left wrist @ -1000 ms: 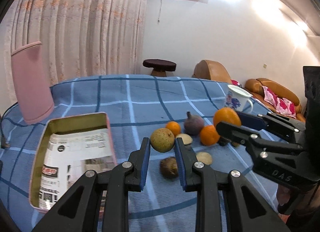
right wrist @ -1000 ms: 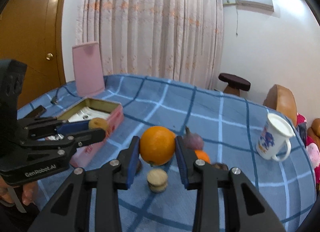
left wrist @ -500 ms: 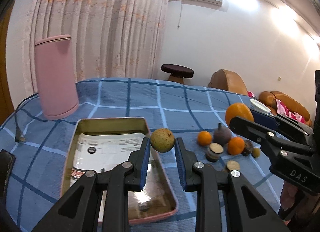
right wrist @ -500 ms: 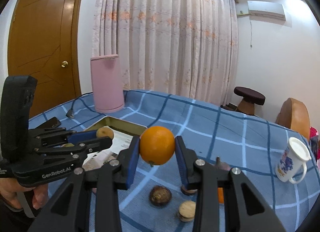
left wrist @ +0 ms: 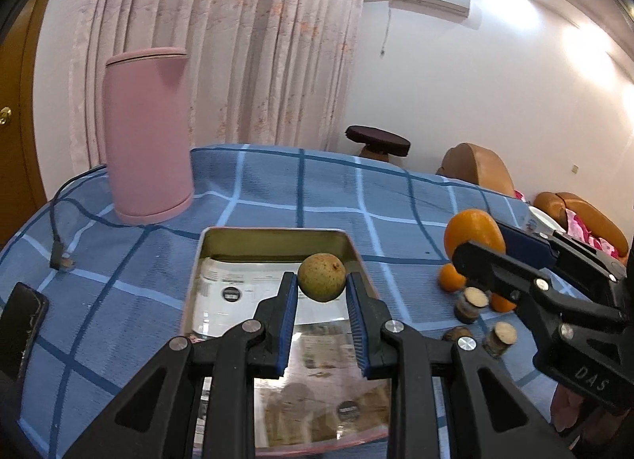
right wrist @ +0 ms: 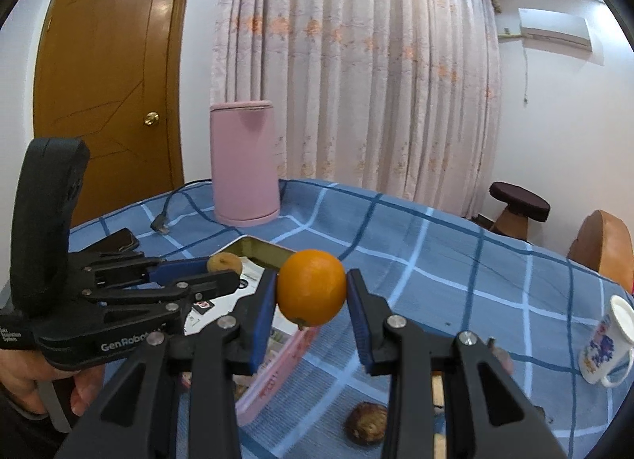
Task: Organize fruits
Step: 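Carry the small fruit in the left tool and the orange in the right tool over the tin, then open the left tool over the tin while the right tool releases the orange into it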
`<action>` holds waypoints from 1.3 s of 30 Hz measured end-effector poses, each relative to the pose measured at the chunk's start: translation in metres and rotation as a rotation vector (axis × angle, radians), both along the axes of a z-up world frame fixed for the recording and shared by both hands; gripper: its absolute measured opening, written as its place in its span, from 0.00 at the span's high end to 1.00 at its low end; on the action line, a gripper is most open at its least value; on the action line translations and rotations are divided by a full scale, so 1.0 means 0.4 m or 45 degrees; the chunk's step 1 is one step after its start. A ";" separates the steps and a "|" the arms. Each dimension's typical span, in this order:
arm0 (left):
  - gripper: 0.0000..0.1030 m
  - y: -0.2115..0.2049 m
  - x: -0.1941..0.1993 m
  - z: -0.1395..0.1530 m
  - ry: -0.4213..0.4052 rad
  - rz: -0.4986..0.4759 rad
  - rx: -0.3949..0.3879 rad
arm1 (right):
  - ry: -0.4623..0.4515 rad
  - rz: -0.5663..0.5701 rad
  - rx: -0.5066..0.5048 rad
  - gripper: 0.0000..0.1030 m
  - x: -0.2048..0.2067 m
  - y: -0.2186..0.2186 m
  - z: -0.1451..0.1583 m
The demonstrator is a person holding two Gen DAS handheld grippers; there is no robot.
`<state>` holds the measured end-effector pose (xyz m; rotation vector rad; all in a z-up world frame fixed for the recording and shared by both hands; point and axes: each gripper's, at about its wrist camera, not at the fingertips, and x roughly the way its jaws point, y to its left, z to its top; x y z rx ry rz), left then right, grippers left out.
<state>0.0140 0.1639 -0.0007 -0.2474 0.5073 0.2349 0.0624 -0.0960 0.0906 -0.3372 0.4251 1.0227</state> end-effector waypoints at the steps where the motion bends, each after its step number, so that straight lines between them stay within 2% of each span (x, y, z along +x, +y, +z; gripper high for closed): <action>1: 0.74 0.007 0.001 -0.003 0.004 0.004 -0.001 | 0.001 0.007 -0.005 0.63 -0.002 0.010 -0.004; 18: 0.74 0.111 0.025 -0.061 0.091 0.085 -0.014 | 0.063 0.076 -0.108 0.63 0.000 0.128 -0.100; 32: 0.74 0.126 0.029 -0.078 0.132 0.126 -0.008 | 0.119 0.076 -0.206 0.62 0.001 0.177 -0.154; 34: 0.73 0.129 0.030 -0.079 0.141 0.148 -0.017 | 0.132 0.066 -0.199 0.57 0.007 0.174 -0.154; 35: 0.73 0.130 0.030 -0.081 0.144 0.147 -0.025 | 0.133 0.059 -0.187 0.41 0.008 0.169 -0.152; 36: 0.73 0.129 0.030 -0.082 0.145 0.146 -0.027 | 0.130 0.054 -0.165 0.31 0.008 0.161 -0.148; 39: 0.64 0.115 0.024 -0.074 0.134 0.142 -0.018 | 0.099 0.048 -0.169 0.33 0.001 0.132 -0.138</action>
